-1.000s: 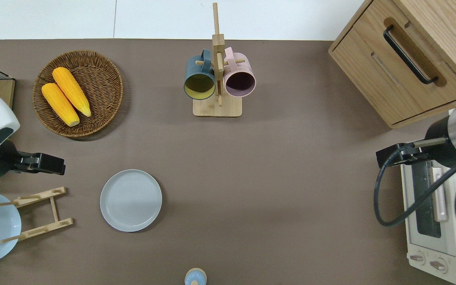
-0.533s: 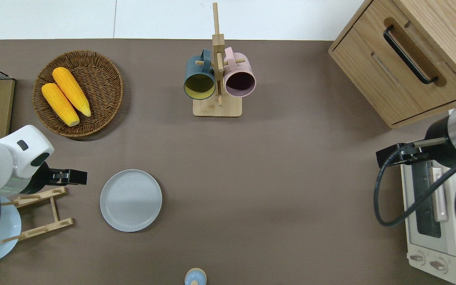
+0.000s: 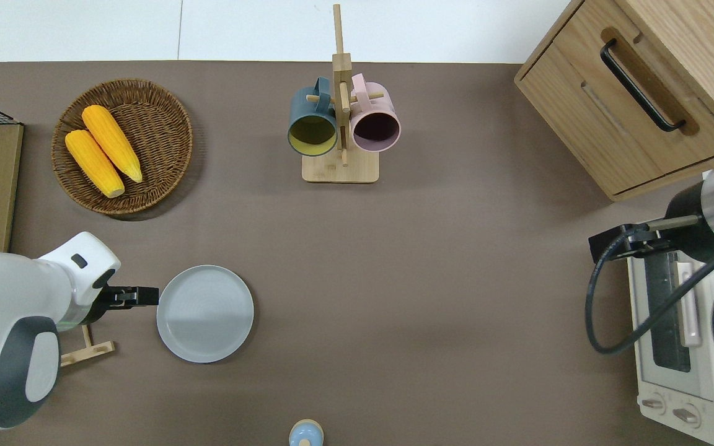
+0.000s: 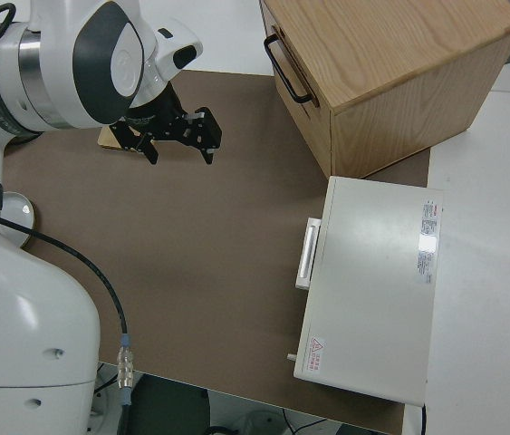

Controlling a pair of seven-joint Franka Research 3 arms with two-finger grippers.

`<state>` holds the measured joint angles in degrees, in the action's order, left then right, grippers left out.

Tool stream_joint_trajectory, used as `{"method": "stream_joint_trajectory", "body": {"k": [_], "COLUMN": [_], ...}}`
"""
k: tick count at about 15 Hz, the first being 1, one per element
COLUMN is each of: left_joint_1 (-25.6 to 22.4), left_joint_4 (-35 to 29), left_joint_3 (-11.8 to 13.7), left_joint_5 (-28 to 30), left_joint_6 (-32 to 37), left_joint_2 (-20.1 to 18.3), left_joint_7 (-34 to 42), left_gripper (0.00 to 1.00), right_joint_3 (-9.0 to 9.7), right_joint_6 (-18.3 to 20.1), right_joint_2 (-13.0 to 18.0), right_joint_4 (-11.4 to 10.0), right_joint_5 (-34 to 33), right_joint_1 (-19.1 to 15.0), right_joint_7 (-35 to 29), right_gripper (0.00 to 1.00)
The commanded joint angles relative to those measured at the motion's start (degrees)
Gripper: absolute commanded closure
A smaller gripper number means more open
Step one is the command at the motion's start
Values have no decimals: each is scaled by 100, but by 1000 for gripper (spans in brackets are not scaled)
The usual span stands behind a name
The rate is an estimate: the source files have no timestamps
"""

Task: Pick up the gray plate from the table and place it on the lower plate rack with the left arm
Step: 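Move the left gripper toward the gray plate's rim nearest the rack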

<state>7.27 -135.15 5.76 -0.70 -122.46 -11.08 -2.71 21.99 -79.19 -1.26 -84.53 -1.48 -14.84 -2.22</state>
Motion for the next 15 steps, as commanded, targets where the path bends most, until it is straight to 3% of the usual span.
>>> {"method": "stream_joint_trajectory", "body": {"k": [1, 5, 15], "left_joint_1": [72, 81, 99], "left_joint_4": [-819, -1259, -1251], "left_joint_3": [21, 21, 21], "left_joint_5": [-150, -150, -88], "left_joint_6": [-742, -1402, -1640], "left_joint_2": [-281, -123, 422], "left_joint_7": [-169, -143, -37], "left_gripper": [7, 7, 11], "right_joint_3": [113, 121, 113], "right_joint_6": [62, 62, 62], "right_joint_2": [12, 12, 12], "right_joint_4": [42, 42, 42], "right_joint_5": [-37, -37, -37], "right_joint_1": [-133, -133, -133], "right_joint_7": [-68, -68, -68], "right_gripper": [17, 17, 17]}}
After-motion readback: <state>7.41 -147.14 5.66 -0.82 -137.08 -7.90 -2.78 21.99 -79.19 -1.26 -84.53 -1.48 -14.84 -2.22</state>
